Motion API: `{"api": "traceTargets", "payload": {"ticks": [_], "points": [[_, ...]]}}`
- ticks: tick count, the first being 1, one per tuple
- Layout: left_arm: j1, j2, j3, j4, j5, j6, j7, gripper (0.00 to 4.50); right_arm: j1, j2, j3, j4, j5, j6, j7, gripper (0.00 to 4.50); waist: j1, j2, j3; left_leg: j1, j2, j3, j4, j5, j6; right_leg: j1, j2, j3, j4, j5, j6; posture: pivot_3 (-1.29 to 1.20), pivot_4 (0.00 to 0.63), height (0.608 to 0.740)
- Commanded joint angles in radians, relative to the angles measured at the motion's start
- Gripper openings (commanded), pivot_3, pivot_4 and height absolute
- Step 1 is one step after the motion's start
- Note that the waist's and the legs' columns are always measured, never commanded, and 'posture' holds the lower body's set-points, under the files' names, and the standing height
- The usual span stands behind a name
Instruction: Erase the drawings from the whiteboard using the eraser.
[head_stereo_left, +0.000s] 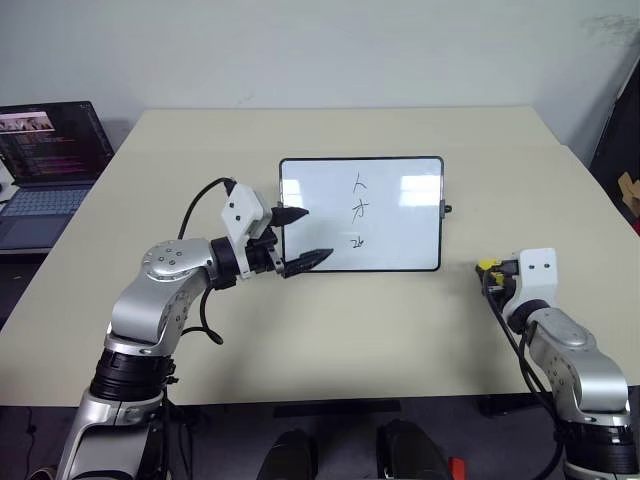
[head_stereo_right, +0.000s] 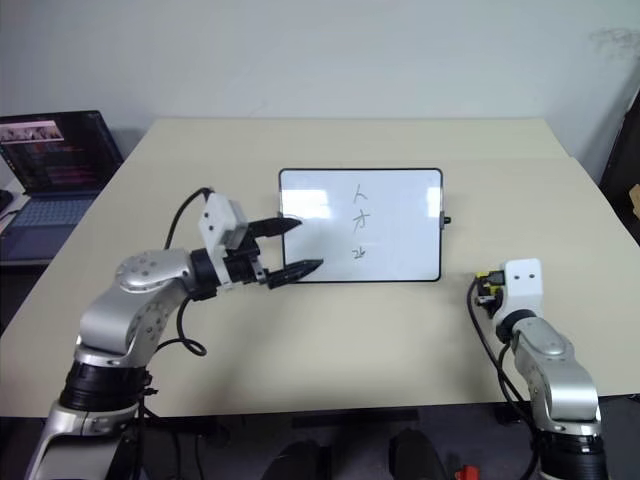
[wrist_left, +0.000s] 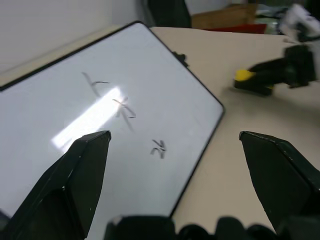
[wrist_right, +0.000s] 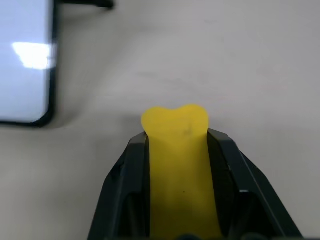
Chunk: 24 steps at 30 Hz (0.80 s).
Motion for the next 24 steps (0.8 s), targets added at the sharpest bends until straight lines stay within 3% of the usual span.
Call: {"api": "traceTargets", "payload": {"ticks": [1, 11, 20, 24], "points": [[-0.027, -0.025, 0.043, -0.022, 0.029, 0.018, 0.112, 4.50, 0.001, -0.020, 0.007, -0.087, 0.020, -0.036, 0.067, 1.20, -0.001, 0.000, 0.000, 0.000, 0.000, 0.000, 0.000, 0.000, 0.000, 0.000, 0.000, 0.000, 0.000, 0.000, 0.000, 0.00, 0.150, 0.740], [-0.094, -0.042, 0.056, 0.021, 0.035, 0.059, 0.184, 4.50, -0.220, -0.062, 0.157, -0.055, -0.091, -0.225, 0.182, 1.20, 0.002, -0.001, 0.000, 0.001, 0.000, 0.000, 0.001, 0.000, 0.000, 0.000, 0.000, 0.000, 0.001, 0.000, 0.000, 0.00, 0.150, 0.740], [-0.180, -0.092, 0.024, 0.106, 0.072, 0.059, 0.220, 4.50, -0.442, -0.029, 0.300, 0.168, -0.246, -0.435, 0.221, 1.20, 0.002, -0.002, 0.001, 0.000, -0.001, 0.000, 0.001, 0.001, -0.001, -0.001, 0.000, 0.000, 0.001, 0.000, 0.000, 0.00, 0.150, 0.740], [-0.187, -0.108, 0.026, 0.121, 0.063, 0.061, 0.206, 4.50, -0.595, 0.018, 0.360, 0.367, -0.319, -0.565, 0.219, 1.20, -0.004, -0.002, 0.001, 0.001, 0.000, 0.001, 0.001, 0.002, -0.004, -0.001, 0.000, 0.000, 0.001, 0.000, -0.001, 0.00, 0.150, 0.740]]}}
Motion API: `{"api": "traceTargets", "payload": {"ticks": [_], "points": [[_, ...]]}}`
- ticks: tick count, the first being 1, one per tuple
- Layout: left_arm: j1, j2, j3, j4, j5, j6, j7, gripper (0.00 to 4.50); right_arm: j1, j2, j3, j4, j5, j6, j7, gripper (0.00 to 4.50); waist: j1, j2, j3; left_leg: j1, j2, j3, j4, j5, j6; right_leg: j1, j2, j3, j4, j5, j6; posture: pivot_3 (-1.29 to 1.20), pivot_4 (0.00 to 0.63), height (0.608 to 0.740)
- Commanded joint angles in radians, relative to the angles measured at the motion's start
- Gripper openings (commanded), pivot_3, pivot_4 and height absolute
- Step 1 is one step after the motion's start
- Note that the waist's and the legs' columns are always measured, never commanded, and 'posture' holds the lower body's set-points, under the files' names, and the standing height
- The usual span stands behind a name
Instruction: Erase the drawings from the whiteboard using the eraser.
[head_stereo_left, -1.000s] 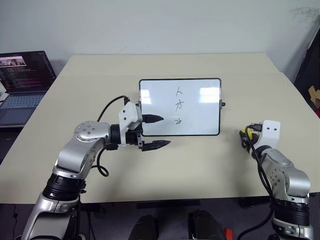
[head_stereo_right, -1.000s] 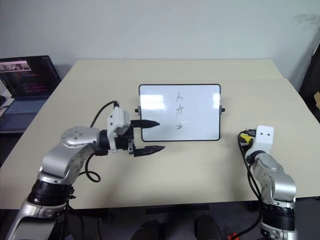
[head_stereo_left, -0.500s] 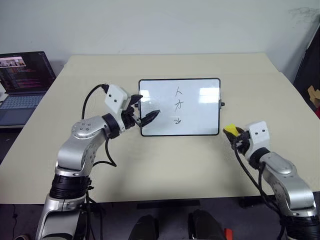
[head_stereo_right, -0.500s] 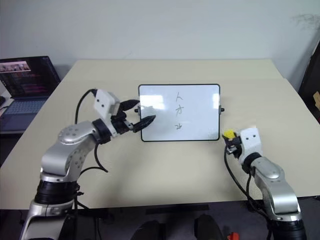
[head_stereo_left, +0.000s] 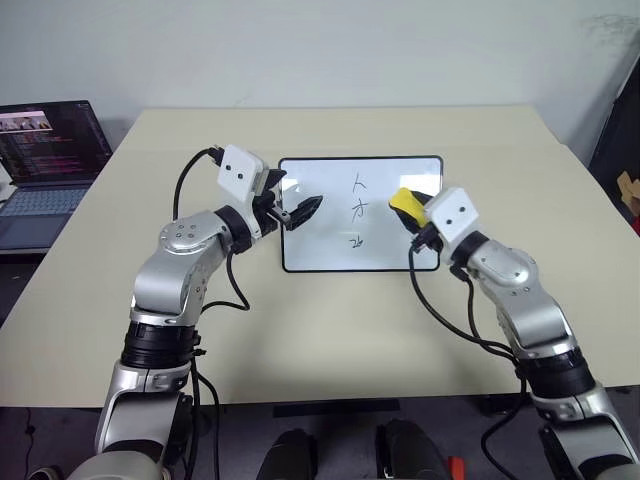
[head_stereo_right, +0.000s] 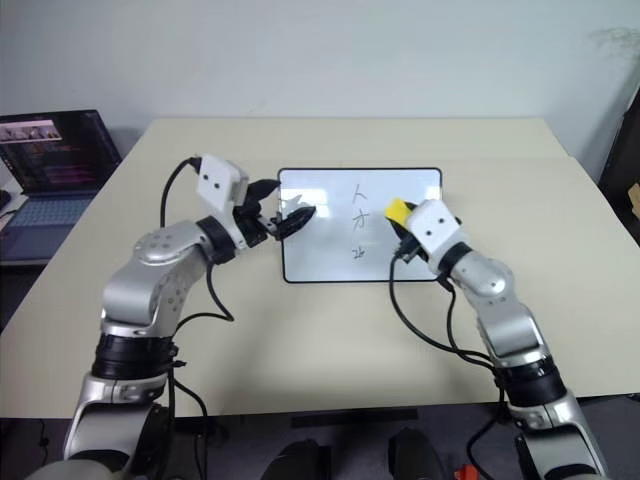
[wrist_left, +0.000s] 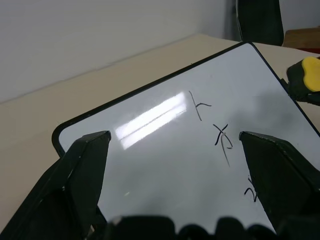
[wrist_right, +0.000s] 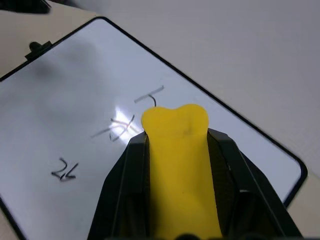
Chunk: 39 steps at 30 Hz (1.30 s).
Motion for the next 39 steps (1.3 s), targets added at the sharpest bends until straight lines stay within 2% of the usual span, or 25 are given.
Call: {"api": "traceTargets", "payload": {"ticks": [1, 8, 19, 27, 39], "points": [[-0.023, -0.002, 0.006, -0.013, -0.006, -0.008, -0.012, 4.50, -0.091, 0.036, 0.014, 0.095, -0.032, -0.099, 0.002, 1.20, 0.000, 0.000, 0.000, 0.000, 0.000, 0.000, 0.000, 0.000, 0.000, 0.000, 0.000, 0.000, 0.000, 0.000, 0.000, 0.00, 0.150, 0.740], [-0.011, 0.007, 0.018, -0.025, -0.005, 0.005, -0.020, 4.50, -0.293, 0.118, 0.036, 0.436, -0.085, -0.254, -0.005, 1.20, 0.002, -0.001, 0.000, -0.001, 0.000, 0.000, 0.000, 0.000, -0.001, 0.000, -0.004, -0.001, -0.001, 0.000, 0.000, 0.00, 0.150, 0.740], [0.027, 0.022, 0.033, -0.088, -0.012, 0.059, -0.008, 4.50, -0.451, 0.195, 0.034, 0.862, -0.145, -0.369, -0.050, 1.20, -0.001, 0.000, 0.000, -0.001, 0.000, 0.000, -0.001, 0.000, -0.001, -0.001, -0.005, 0.000, 0.000, 0.000, 0.000, 0.00, 0.150, 0.740], [0.039, 0.027, 0.042, -0.117, -0.017, 0.083, 0.001, 4.50, -0.444, 0.201, 0.060, 0.932, -0.168, -0.352, -0.014, 1.20, -0.004, -0.001, 0.000, 0.002, 0.000, 0.000, 0.000, 0.000, -0.001, 0.000, -0.005, 0.000, 0.003, 0.001, -0.001, 0.00, 0.150, 0.740], [0.037, 0.013, 0.035, -0.131, -0.022, 0.092, 0.008, 4.50, -0.414, 0.167, 0.131, 0.895, -0.282, -0.365, -0.010, 1.20, -0.006, -0.001, -0.001, 0.003, 0.000, 0.000, 0.001, 0.001, -0.001, 0.001, -0.005, 0.000, 0.004, 0.001, -0.001, 0.00, 0.150, 0.740]]}}
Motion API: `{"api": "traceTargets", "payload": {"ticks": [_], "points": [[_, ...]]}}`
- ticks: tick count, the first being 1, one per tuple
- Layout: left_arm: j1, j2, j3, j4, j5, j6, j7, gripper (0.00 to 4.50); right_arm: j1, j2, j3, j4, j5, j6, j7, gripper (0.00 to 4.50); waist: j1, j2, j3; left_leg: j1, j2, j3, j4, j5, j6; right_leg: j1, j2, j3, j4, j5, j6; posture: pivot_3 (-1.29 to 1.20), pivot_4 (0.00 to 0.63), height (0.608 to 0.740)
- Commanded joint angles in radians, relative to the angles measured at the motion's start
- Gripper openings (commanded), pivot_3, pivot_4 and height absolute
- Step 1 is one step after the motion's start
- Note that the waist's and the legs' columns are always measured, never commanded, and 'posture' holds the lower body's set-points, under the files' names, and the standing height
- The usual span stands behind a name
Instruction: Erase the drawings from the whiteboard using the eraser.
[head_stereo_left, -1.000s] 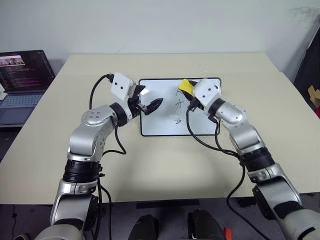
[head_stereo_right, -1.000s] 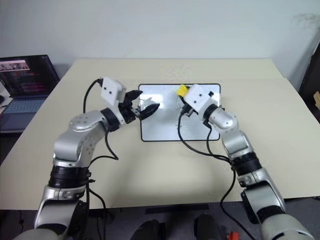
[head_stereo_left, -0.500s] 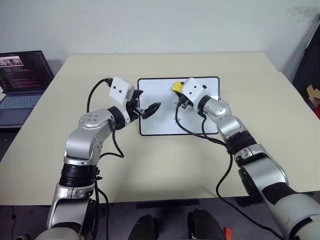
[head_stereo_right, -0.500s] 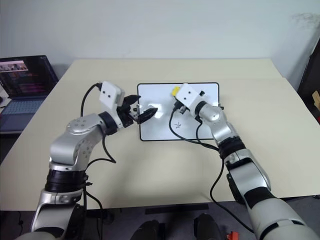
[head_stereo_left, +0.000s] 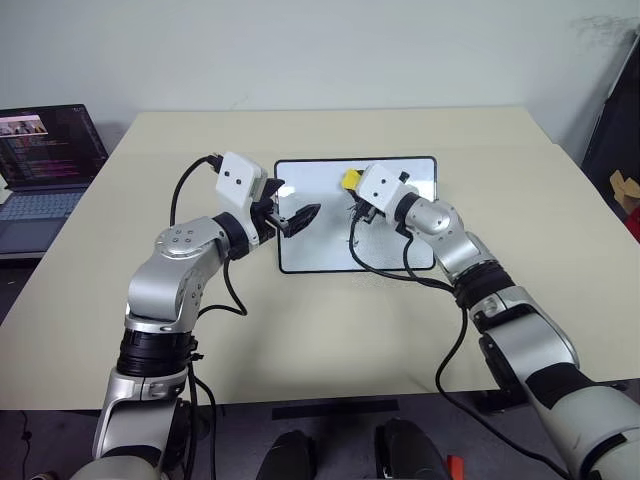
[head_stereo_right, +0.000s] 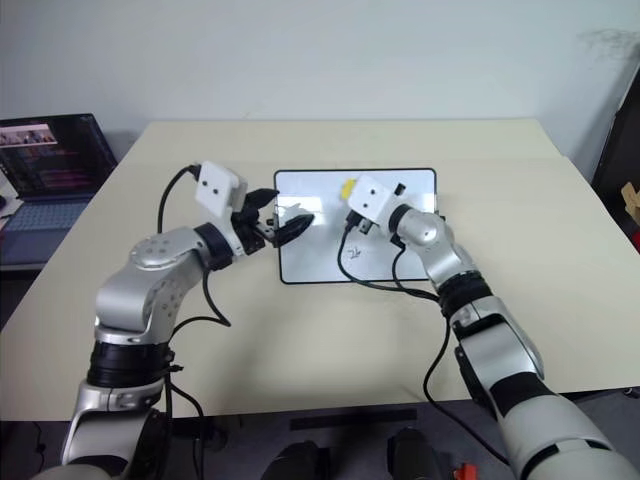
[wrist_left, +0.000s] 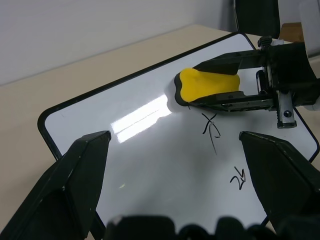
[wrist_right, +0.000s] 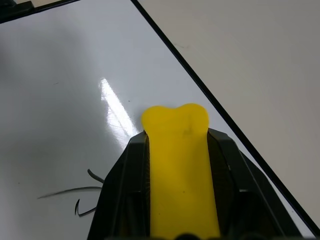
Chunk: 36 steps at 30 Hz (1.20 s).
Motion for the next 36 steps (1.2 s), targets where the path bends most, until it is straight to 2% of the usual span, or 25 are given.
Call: {"api": "traceTargets", "payload": {"ticks": [1, 4, 11, 21, 28, 36], "points": [[-0.004, 0.001, 0.016, -0.053, -0.013, -0.003, 0.006, 4.50, 0.030, -0.014, 0.033, 0.026, -0.050, 0.023, 0.003, 1.20, 0.000, 0.000, 0.000, 0.000, 0.000, 0.000, 0.000, 0.000, 0.000, 0.000, 0.000, 0.000, 0.000, 0.000, 0.000, 0.00, 0.150, 0.740], [-0.003, 0.000, 0.014, -0.056, -0.016, -0.002, 0.007, 4.50, 0.026, -0.031, 0.071, 0.034, -0.103, -0.006, -0.009, 1.20, 0.000, 0.000, 0.000, 0.000, 0.000, 0.000, 0.000, 0.000, 0.000, 0.000, 0.000, 0.000, 0.000, 0.000, 0.000, 0.00, 0.150, 0.740], [0.000, -0.003, 0.010, -0.060, -0.018, 0.001, 0.007, 4.50, 0.033, -0.027, 0.044, 0.032, -0.079, 0.015, 0.005, 1.20, -0.001, 0.000, 0.000, 0.000, 0.000, 0.000, 0.000, 0.000, 0.000, 0.000, 0.000, 0.000, 0.000, 0.000, 0.000, 0.00, 0.150, 0.740], [-0.006, -0.008, 0.003, -0.053, -0.015, -0.005, -0.002, 4.50, 0.096, -0.126, -0.004, -0.027, -0.047, 0.112, 0.080, 1.20, 0.017, -0.003, -0.002, 0.000, -0.002, -0.003, 0.001, 0.000, 0.000, 0.002, -0.001, -0.001, -0.001, 0.001, 0.000, 0.00, 0.150, 0.740], [-0.013, -0.009, 0.000, -0.046, -0.014, -0.009, -0.008, 4.50, 0.154, -0.192, -0.027, -0.079, -0.039, 0.147, 0.098, 1.20, 0.021, -0.003, -0.002, 0.008, -0.005, -0.012, 0.002, -0.001, 0.004, 0.016, -0.001, -0.005, -0.005, 0.001, 0.001, 0.00, 0.150, 0.740], [-0.016, -0.008, -0.001, -0.042, -0.013, -0.011, -0.011, 4.50, 0.160, -0.183, -0.056, -0.170, 0.015, 0.171, 0.121, 1.20, 0.019, -0.003, -0.002, 0.013, -0.006, -0.012, 0.001, 0.001, 0.004, 0.021, -0.001, -0.004, -0.004, 0.001, 0.002, 0.00, 0.150, 0.740]]}}
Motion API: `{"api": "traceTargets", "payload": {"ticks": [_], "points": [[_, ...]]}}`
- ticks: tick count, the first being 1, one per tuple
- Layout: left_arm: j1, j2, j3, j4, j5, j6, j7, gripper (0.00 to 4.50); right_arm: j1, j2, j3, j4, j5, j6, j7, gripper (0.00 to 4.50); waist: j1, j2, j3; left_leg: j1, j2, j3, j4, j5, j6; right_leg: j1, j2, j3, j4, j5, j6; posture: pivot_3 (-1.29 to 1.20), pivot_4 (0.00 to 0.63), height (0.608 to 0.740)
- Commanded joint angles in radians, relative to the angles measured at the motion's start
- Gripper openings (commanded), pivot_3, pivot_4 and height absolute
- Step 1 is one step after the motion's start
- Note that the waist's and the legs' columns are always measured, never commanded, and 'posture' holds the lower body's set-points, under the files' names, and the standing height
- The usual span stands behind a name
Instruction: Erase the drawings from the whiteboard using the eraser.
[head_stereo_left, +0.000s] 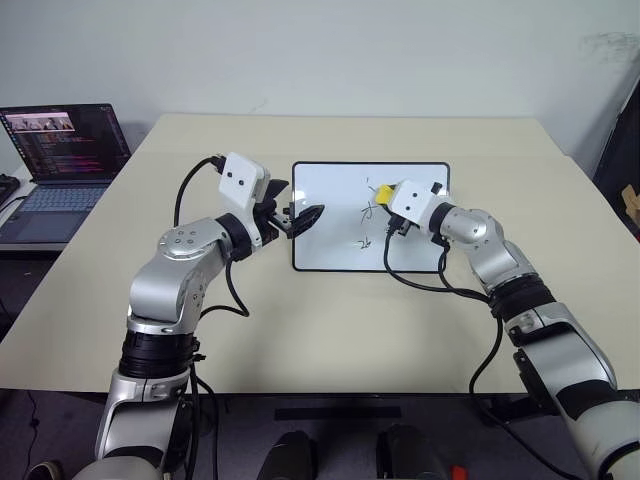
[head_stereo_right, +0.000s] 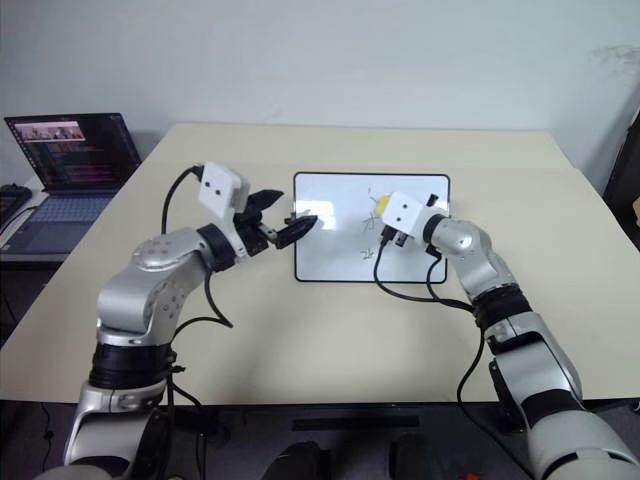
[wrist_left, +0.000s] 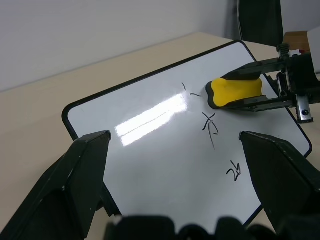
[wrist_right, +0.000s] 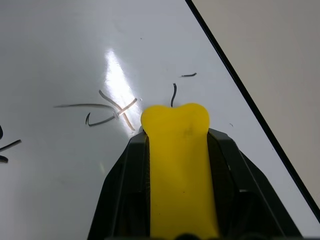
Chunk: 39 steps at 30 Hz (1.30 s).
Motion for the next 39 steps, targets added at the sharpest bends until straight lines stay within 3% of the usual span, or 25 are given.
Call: {"api": "traceTargets", "payload": {"ticks": [1, 9, 12, 21, 31, 39], "points": [[-0.020, 0.001, 0.000, -0.027, -0.004, -0.022, -0.007, 4.50, 0.019, 0.001, -0.021, -0.025, 0.018, 0.089, 0.024, 1.20, -0.002, 0.000, 0.000, 0.000, 0.000, 0.000, 0.000, 0.000, 0.000, 0.000, 0.000, 0.000, 0.000, 0.000, 0.000, 0.00, 0.150, 0.740], [-0.013, 0.002, 0.003, -0.042, -0.008, -0.018, -0.005, 4.50, -0.049, 0.130, -0.008, -0.132, 0.035, 0.121, 0.012, 1.19, -0.027, 0.001, 0.001, -0.008, 0.003, 0.002, -0.002, 0.001, -0.002, -0.011, 0.000, 0.002, 0.001, 0.000, -0.001, 0.00, 0.150, 0.740], [-0.010, 0.004, 0.004, -0.045, -0.008, -0.017, -0.004, 4.50, -0.092, 0.162, -0.005, -0.068, 0.019, 0.110, -0.017, 1.19, -0.033, 0.001, 0.001, -0.018, 0.003, 0.005, -0.003, 0.003, -0.005, -0.024, 0.000, 0.003, 0.003, 0.000, -0.001, 0.00, 0.150, 0.740], [0.000, 0.003, 0.005, -0.060, -0.011, -0.013, 0.000, 4.50, -0.207, 0.202, -0.007, 0.131, 0.002, 0.068, -0.089, 1.19, -0.030, 0.001, 0.001, -0.030, 0.003, 0.006, -0.002, 0.003, -0.006, -0.036, -0.001, 0.003, 0.002, 0.000, -0.001, 0.00, 0.150, 0.740], [-0.002, -0.001, 0.005, -0.058, -0.015, -0.016, 0.000, 4.50, -0.093, 0.100, -0.011, 0.157, -0.009, 0.078, -0.067, 1.19, -0.004, 0.000, 0.001, -0.028, 0.002, 0.003, 0.000, 0.003, -0.006, -0.031, -0.001, 0.002, 0.002, 0.001, -0.001, 0.00, 0.150, 0.740], [-0.004, -0.002, 0.002, -0.059, -0.017, -0.016, -0.005, 4.50, 0.002, 0.030, -0.036, 0.091, 0.002, 0.120, -0.066, 1.19, 0.000, 0.000, 0.001, -0.008, -0.002, -0.001, -0.001, 0.001, -0.001, -0.008, -0.001, -0.001, 0.000, 0.000, 0.000, 0.00, 0.150, 0.740]]}}
